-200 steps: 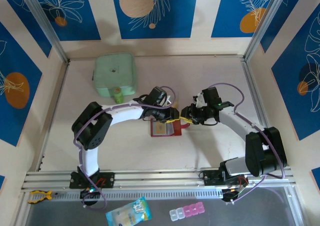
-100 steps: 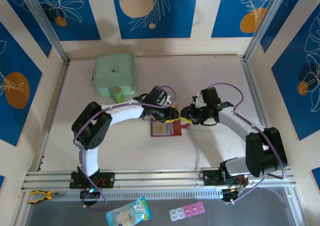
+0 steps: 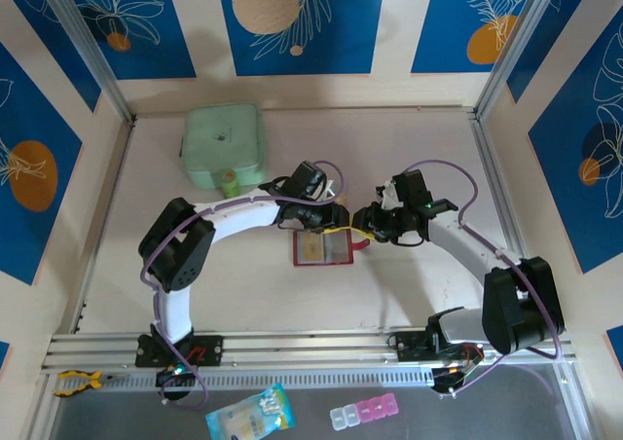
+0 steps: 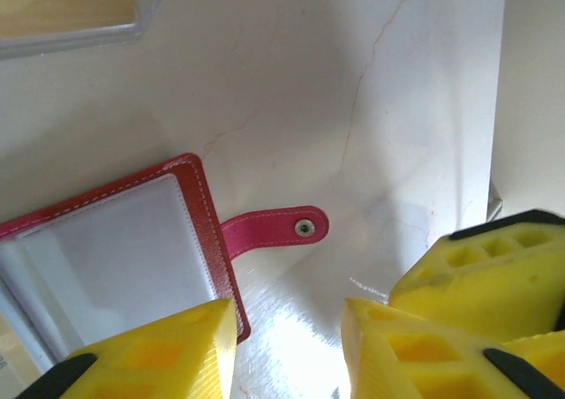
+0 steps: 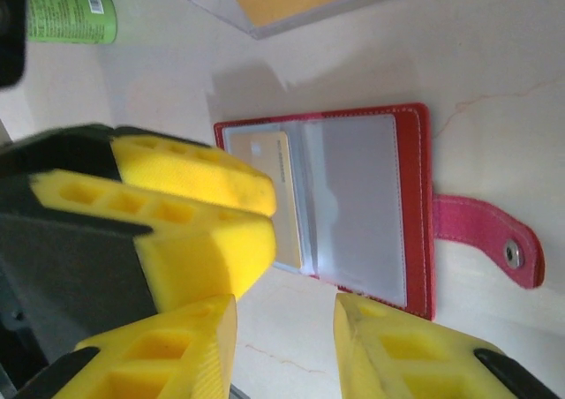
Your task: Take the credit cards out of the card holder
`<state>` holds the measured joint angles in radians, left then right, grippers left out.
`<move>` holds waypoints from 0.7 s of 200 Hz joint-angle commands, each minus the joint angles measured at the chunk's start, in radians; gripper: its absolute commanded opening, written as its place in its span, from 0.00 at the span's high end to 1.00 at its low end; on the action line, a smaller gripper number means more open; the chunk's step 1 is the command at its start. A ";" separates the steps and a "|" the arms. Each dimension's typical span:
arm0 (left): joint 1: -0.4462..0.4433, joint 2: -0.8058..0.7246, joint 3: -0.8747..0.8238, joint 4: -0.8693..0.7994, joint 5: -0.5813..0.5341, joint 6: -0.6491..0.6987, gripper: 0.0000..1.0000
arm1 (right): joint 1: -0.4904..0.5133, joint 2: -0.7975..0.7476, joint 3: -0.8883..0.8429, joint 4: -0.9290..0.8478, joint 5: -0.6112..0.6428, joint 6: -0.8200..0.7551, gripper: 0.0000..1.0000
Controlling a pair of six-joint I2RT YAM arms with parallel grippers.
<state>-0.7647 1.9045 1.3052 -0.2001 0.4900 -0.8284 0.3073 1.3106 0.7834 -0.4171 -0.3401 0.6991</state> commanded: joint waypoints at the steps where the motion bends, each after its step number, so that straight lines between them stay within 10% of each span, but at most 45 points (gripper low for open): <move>1: 0.011 -0.055 0.034 0.034 0.004 0.019 0.64 | 0.010 -0.040 0.011 -0.053 0.009 -0.006 0.65; 140: 0.143 -0.261 -0.349 0.064 -0.036 0.029 0.76 | 0.146 0.168 0.061 0.079 -0.055 0.042 0.71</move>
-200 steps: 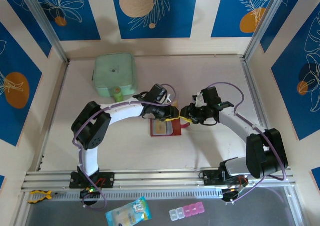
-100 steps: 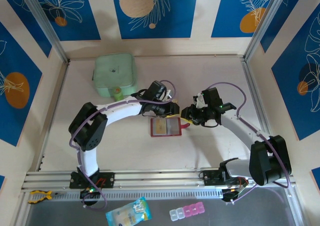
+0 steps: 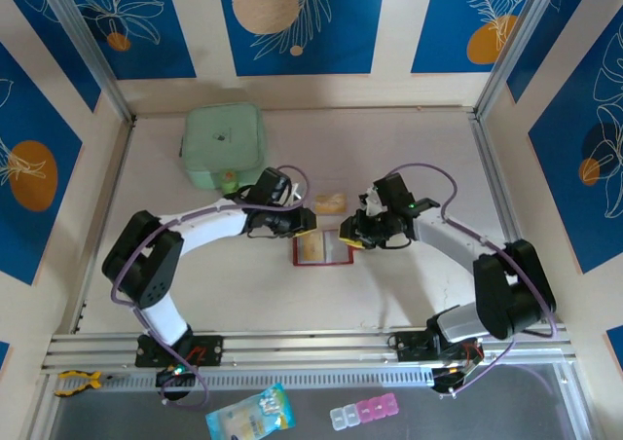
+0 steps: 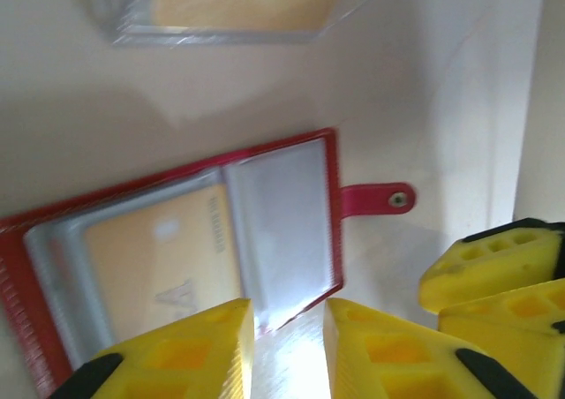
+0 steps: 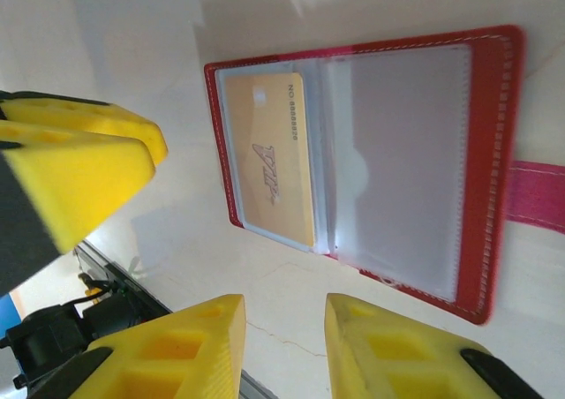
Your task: Take the credit cards out of the card holder
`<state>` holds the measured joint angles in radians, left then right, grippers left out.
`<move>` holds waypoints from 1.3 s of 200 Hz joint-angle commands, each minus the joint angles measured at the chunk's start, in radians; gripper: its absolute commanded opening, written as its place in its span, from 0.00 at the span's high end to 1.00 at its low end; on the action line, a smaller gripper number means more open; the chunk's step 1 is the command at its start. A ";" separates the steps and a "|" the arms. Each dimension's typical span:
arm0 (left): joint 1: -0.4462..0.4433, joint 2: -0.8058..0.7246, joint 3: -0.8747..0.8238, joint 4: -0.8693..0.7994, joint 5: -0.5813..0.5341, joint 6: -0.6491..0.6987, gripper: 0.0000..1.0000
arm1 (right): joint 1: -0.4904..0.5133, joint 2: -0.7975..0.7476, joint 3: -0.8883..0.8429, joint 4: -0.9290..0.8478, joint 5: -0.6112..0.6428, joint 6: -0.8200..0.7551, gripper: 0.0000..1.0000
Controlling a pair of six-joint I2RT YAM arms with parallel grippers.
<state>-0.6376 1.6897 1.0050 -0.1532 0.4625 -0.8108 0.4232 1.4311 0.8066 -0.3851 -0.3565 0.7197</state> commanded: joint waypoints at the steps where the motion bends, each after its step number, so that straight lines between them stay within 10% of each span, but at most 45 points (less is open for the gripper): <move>1: 0.016 -0.047 -0.050 0.017 -0.009 0.012 0.76 | 0.032 0.050 0.040 0.049 -0.039 0.021 0.71; 260: 0.025 0.045 -0.138 -0.011 -0.004 0.036 0.86 | 0.086 0.319 0.125 0.142 -0.103 0.003 0.78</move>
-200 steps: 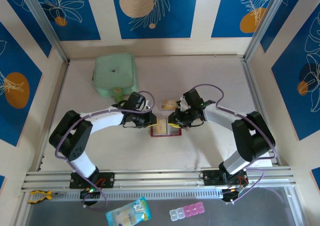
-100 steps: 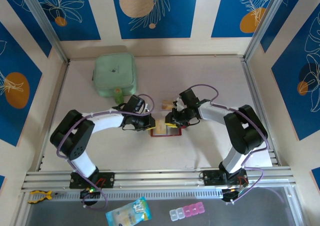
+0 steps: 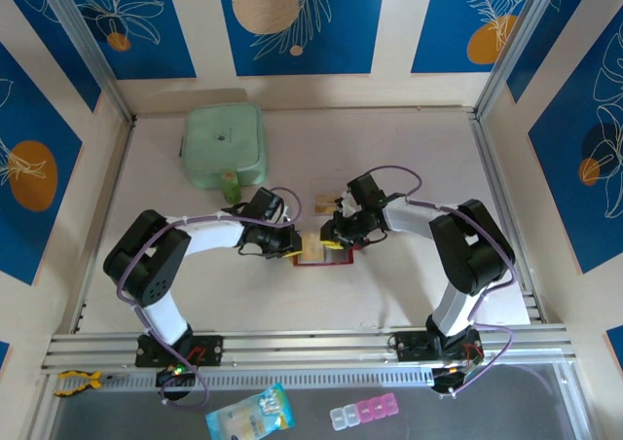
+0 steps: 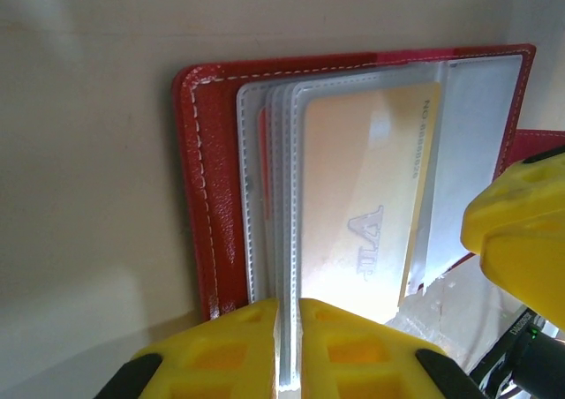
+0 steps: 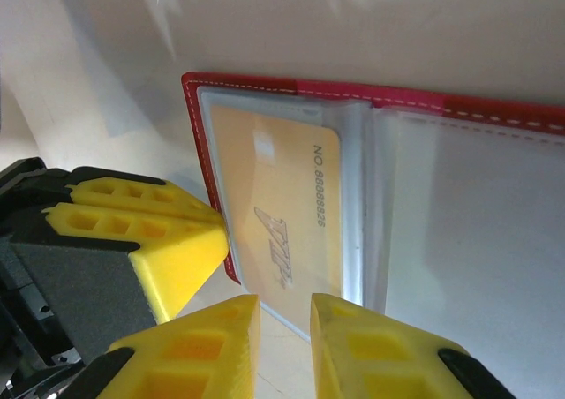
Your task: Take the credit cards out of the card holder
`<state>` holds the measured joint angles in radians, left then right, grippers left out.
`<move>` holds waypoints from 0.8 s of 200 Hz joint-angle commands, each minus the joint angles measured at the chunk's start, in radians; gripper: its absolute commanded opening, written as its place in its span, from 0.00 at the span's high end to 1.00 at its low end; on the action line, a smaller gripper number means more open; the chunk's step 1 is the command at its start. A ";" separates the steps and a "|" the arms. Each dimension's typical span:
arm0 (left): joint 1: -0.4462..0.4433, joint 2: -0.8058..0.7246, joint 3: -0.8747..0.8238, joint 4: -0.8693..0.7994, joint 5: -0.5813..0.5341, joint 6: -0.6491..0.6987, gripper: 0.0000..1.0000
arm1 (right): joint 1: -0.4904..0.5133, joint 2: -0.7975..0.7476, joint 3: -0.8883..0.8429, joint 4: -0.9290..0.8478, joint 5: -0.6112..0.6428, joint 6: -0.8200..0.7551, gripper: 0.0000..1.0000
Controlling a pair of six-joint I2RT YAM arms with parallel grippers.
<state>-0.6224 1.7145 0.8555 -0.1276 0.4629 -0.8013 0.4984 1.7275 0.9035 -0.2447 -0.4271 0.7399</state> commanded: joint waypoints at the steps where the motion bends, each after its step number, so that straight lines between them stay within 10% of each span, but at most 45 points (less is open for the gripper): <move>1: 0.010 0.021 0.011 -0.037 -0.004 0.027 0.86 | 0.011 0.023 0.028 0.002 -0.033 -0.017 0.78; 160: 0.010 0.032 0.023 -0.046 -0.003 0.029 0.86 | 0.034 0.093 0.050 -0.001 -0.049 -0.057 0.80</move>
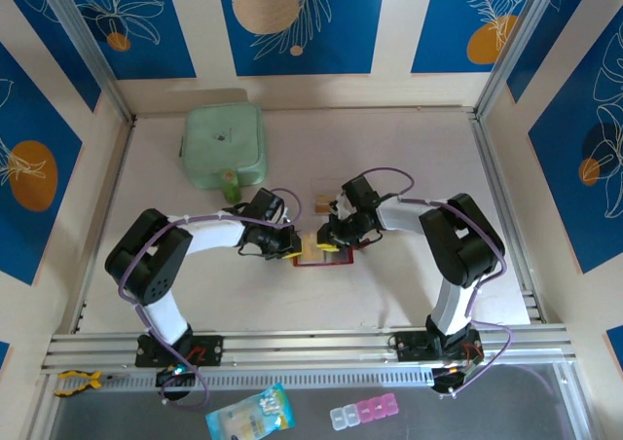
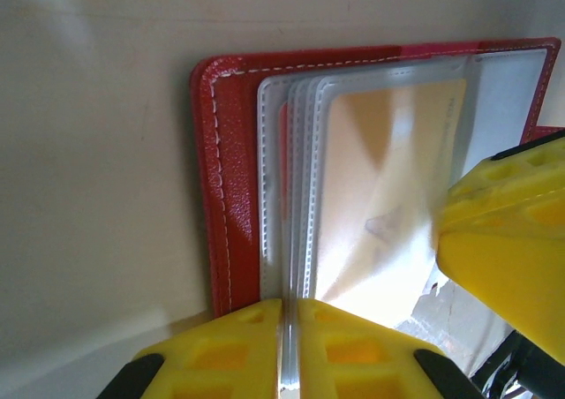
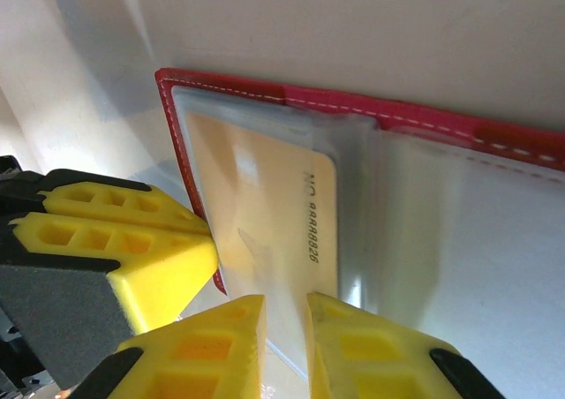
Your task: Take the credit cards out of the card holder
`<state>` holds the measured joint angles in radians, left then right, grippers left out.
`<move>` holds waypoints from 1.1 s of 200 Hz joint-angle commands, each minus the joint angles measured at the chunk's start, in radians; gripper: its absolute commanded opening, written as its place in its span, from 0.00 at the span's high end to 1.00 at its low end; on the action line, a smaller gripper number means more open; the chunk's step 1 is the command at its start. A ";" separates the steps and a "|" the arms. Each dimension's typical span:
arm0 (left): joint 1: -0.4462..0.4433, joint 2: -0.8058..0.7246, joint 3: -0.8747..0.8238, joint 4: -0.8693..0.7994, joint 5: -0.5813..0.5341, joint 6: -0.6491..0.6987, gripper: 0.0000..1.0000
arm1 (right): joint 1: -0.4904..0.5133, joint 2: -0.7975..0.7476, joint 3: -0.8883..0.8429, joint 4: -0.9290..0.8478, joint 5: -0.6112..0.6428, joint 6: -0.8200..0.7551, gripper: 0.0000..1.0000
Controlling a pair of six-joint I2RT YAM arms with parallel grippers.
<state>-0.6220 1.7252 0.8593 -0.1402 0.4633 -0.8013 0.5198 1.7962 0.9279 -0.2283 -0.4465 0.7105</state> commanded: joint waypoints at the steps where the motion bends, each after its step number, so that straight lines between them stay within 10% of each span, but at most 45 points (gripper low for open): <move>1: 0.009 0.021 0.019 -0.034 -0.003 0.029 0.86 | 0.012 0.024 0.027 -0.018 -0.029 -0.027 0.80; 220: 0.009 -0.021 0.074 -0.101 -0.029 0.051 0.87 | 0.014 -0.069 0.057 -0.167 0.130 -0.091 0.77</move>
<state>-0.6220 1.7256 0.8917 -0.1822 0.4576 -0.7822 0.5308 1.7630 0.9684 -0.3599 -0.3172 0.6350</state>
